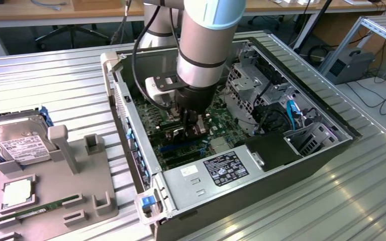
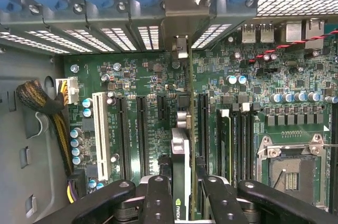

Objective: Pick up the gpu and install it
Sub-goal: 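Insert the gpu into the slot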

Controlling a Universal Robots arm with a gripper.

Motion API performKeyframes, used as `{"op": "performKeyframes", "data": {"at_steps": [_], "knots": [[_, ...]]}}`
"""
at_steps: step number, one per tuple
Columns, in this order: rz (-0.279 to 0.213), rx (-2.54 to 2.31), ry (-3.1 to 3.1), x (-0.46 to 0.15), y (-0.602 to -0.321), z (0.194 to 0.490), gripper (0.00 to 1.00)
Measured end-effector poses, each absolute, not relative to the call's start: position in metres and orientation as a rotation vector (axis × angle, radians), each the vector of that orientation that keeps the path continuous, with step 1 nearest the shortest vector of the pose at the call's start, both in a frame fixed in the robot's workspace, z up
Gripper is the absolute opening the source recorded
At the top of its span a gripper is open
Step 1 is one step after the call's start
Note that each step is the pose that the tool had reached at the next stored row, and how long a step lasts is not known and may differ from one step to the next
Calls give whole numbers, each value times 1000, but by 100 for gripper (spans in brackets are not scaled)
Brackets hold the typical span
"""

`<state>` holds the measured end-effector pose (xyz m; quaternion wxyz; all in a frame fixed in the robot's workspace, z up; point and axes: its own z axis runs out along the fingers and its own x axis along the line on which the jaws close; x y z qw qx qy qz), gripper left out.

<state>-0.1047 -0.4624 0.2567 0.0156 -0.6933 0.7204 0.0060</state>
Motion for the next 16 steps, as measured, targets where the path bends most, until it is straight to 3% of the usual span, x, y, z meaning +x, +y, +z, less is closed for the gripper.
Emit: {"op": "performKeyframes", "data": {"at_steps": [16], "knots": [[28,-2165,2250,-102,-462,258,27]]}}
